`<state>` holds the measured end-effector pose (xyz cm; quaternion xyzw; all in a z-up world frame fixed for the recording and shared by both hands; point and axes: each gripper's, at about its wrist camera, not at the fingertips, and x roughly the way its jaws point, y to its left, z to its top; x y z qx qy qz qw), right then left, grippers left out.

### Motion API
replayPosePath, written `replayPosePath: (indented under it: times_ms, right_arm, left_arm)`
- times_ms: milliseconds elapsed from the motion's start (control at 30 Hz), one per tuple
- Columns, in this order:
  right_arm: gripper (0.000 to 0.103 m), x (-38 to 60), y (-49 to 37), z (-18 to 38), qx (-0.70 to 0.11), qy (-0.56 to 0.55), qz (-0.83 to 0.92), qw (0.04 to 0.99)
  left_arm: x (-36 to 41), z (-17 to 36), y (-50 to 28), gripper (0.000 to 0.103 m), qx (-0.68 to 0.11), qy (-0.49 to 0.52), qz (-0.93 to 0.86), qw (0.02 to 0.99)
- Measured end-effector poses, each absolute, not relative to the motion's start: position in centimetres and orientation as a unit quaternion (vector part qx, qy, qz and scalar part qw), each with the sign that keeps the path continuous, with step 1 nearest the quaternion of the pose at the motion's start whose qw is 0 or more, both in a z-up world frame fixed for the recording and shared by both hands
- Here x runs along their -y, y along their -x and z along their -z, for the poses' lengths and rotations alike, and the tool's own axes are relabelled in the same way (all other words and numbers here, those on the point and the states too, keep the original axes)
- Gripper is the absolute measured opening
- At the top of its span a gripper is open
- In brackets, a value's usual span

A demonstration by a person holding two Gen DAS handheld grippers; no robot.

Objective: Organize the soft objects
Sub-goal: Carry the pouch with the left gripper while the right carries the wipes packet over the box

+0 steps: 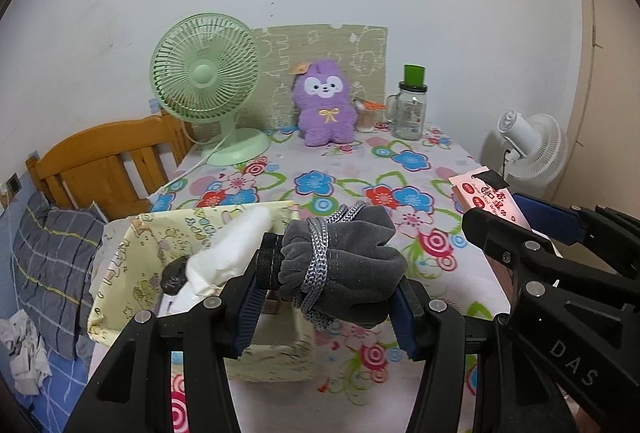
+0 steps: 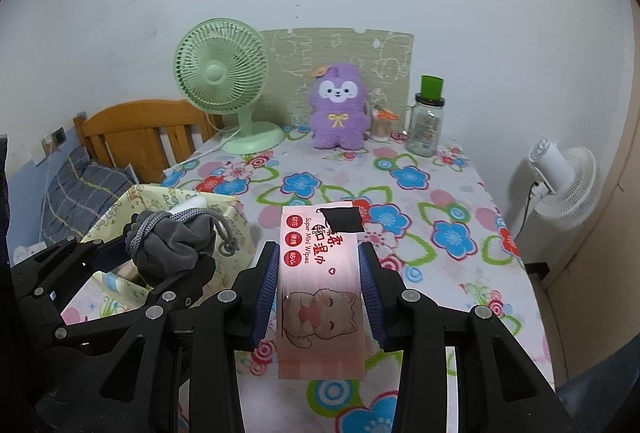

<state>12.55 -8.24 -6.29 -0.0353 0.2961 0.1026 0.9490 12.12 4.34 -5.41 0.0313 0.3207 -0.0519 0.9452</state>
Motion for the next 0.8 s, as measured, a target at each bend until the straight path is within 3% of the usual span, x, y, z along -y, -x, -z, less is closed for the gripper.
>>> replayPosePath:
  times_ms: [800]
  right_arm:
    - [0.043, 0.3, -16.6, 7.6, -0.324, 0.054, -0.159, 0.931]
  left_arm:
    - [-12.6, 7.2, -15.6, 0.057, -0.347, -0.006, 0.007, 0.938]
